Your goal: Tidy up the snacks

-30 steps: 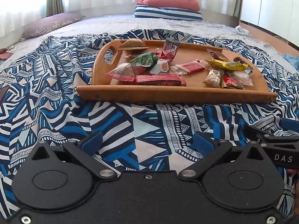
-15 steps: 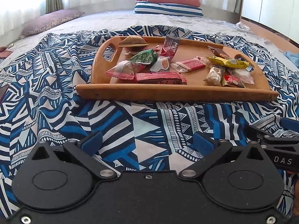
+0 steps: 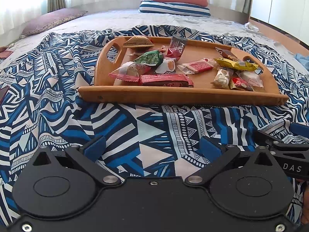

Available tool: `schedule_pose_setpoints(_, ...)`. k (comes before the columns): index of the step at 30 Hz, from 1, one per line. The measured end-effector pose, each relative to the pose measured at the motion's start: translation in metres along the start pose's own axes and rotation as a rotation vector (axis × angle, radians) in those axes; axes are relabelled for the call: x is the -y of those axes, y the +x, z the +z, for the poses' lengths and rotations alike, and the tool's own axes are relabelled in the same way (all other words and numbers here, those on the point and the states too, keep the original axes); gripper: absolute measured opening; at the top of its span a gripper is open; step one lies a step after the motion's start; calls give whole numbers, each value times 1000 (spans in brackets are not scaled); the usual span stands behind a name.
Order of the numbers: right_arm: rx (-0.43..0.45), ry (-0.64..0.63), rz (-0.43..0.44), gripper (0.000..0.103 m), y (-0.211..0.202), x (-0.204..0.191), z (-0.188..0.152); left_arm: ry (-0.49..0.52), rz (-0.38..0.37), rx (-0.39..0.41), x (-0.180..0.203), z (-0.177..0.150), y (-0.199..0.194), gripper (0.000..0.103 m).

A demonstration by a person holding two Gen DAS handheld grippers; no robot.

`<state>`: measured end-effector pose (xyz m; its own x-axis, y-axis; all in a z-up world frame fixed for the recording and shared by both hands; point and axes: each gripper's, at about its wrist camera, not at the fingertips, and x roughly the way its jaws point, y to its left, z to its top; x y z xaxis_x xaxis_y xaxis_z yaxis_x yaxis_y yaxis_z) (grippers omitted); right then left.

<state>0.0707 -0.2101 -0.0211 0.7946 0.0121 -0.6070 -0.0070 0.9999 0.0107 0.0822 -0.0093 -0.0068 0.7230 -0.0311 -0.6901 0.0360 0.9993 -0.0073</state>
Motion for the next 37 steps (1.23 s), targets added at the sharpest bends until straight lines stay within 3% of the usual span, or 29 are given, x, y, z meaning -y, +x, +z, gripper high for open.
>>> schedule_pose_setpoints(37, 1, 0, 0, 103, 0, 0, 0, 3, 6, 6, 0, -1, 0, 103)
